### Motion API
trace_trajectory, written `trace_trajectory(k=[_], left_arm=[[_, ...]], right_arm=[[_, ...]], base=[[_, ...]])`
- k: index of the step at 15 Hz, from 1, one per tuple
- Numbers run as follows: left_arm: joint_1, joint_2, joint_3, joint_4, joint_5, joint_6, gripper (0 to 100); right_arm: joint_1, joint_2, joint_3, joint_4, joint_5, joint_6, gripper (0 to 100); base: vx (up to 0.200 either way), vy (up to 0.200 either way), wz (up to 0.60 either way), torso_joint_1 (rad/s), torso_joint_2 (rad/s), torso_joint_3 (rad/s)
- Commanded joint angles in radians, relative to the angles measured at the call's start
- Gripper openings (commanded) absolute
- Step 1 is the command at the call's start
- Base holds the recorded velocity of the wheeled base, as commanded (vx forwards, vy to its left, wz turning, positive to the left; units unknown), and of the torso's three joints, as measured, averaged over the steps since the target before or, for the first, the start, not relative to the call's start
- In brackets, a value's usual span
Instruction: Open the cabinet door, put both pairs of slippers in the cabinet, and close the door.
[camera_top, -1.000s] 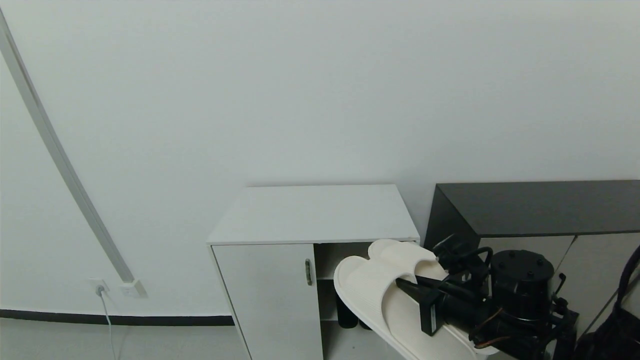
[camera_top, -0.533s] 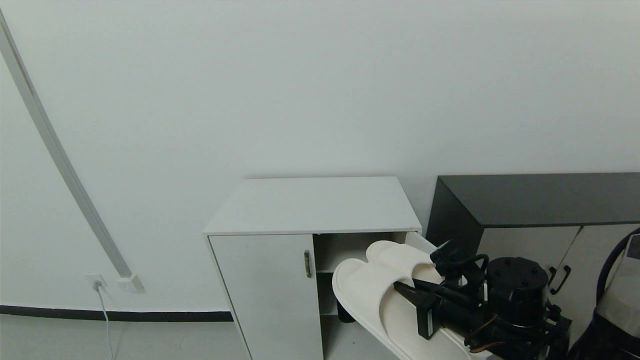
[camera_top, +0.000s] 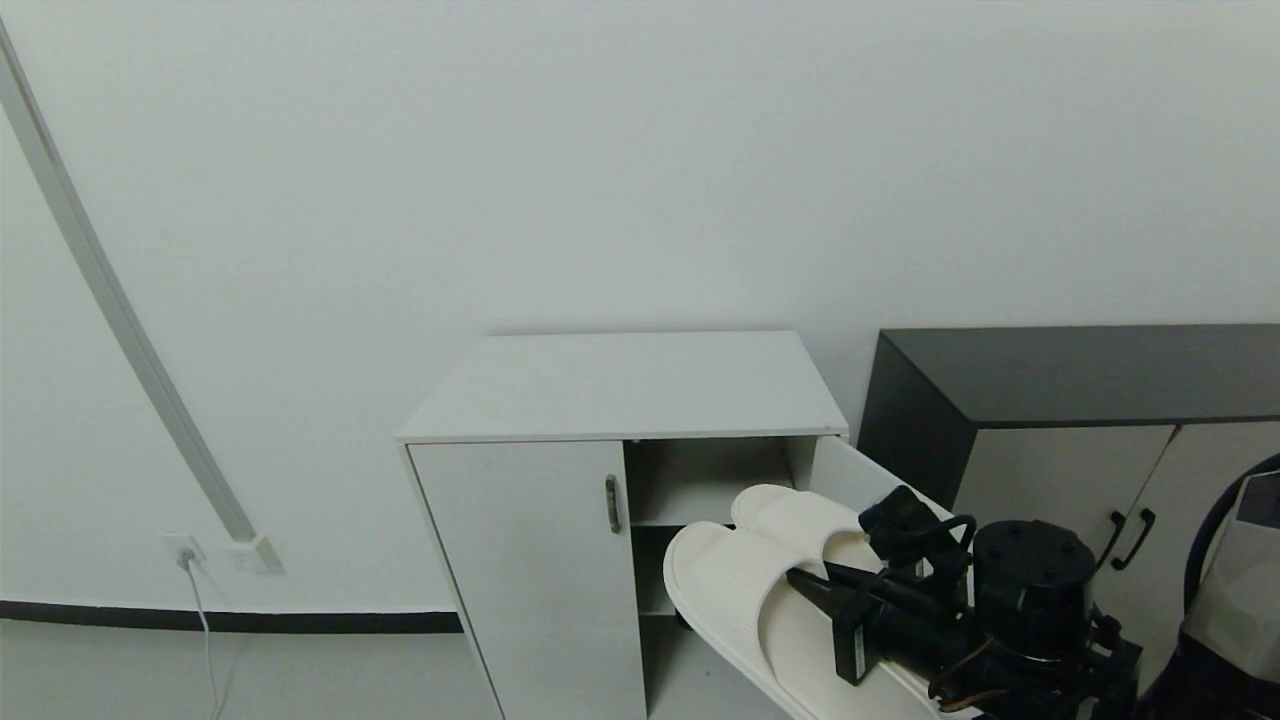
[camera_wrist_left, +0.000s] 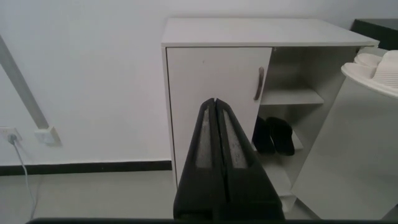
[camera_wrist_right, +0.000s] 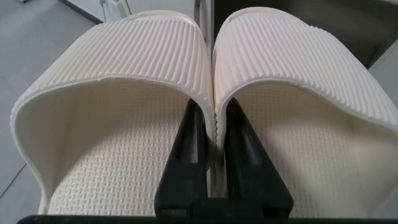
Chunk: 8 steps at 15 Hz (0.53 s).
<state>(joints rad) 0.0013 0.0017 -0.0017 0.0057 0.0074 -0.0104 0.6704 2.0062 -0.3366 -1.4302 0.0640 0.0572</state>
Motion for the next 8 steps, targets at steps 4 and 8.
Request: trace_trajectory(k=[4,8], left_arm=[[0.000,0.000,0.000,0.000,0.000,0.000,0],[0.000,0.000,0.000,0.000,0.000,-0.002,0]], right_arm=[[0.001,0.003,0.004,-0.012,0.000,-0.007,0],[0.001,0.005,0.007,-0.013,0.000,-0.007,0]], base=[[0.000,0.000,0.00,-0.216,0.51,0.295],[0.000,0.000,0.00,-0.222,0.55,0.326]])
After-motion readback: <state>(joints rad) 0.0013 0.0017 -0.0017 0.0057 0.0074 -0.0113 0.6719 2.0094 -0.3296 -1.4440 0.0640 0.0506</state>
